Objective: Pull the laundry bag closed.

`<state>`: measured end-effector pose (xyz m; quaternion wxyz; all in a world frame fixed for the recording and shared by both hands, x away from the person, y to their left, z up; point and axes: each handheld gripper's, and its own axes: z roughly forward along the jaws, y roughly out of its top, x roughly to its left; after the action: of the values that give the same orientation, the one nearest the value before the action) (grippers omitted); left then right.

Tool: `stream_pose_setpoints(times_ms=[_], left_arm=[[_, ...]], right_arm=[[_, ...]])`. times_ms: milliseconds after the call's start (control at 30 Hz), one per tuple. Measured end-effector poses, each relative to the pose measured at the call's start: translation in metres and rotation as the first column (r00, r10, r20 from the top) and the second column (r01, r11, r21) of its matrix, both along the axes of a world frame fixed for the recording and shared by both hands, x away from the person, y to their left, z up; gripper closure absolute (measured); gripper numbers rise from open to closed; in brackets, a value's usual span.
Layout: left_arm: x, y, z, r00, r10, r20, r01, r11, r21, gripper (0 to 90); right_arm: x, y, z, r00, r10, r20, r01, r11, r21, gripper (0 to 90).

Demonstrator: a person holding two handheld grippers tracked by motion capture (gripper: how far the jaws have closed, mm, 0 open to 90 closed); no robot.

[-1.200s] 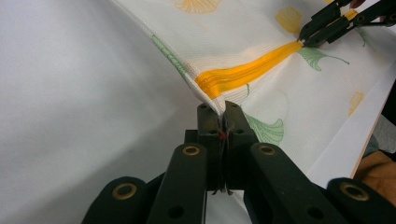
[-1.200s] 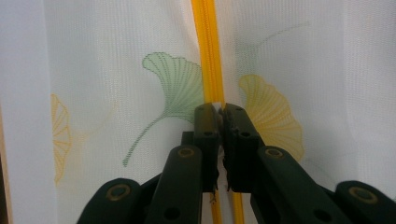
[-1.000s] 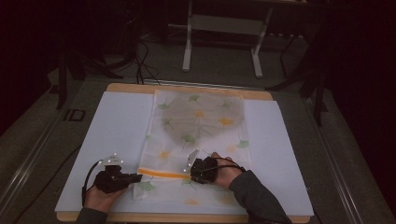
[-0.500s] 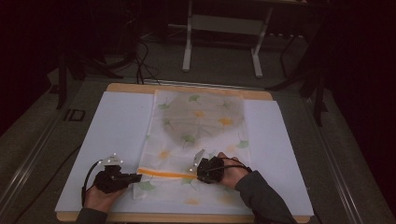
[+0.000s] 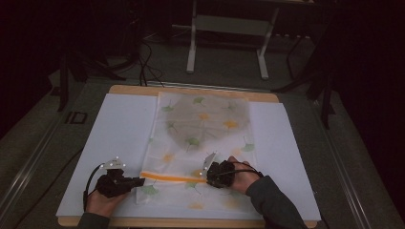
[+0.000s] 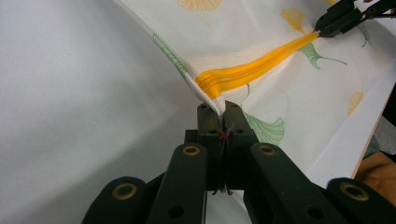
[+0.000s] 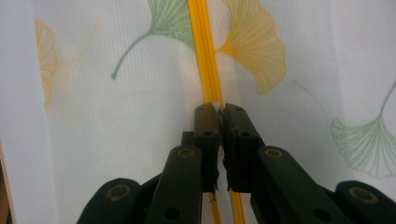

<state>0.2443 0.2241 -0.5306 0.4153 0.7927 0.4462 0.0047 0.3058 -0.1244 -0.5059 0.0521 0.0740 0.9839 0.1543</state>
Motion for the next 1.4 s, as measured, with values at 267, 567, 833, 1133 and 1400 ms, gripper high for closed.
stream_pose_setpoints(times_ms=[267, 567, 833, 1133, 1400], left_arm=[[0.000, 0.000, 0.000, 1.0000, 0.000, 0.000, 0.000, 1.0000, 0.001, 88.3], [0.000, 0.000, -0.001, 1.0000, 0.000, -0.001, 0.000, 1.0000, 0.000, 88.3], [0.000, 0.000, -0.001, 1.0000, 0.000, -0.002, 0.000, 1.0000, 0.002, 88.3], [0.000, 0.000, -0.001, 1.0000, 0.002, -0.001, -0.002, 1.0000, 0.002, 88.3], [0.000, 0.000, -0.001, 1.0000, 0.002, -0.002, -0.002, 1.0000, 0.003, 88.3]], right_arm=[[0.000, -0.009, 0.000, 0.9999, -0.014, -0.001, 0.014, 1.000, 0.001, 84.9], [-0.001, -0.015, 0.000, 0.9994, -0.033, -0.007, 0.033, 0.999, 0.016, 85.0], [-0.001, -0.019, 0.000, 0.9992, -0.039, -0.006, 0.039, 0.999, 0.016, 85.0], [-0.001, -0.026, 0.000, 0.9988, -0.047, -0.009, 0.048, 0.999, 0.019, 84.9], [-0.002, -0.034, 0.000, 0.9982, -0.060, -0.006, 0.060, 0.998, 0.013, 84.9]])
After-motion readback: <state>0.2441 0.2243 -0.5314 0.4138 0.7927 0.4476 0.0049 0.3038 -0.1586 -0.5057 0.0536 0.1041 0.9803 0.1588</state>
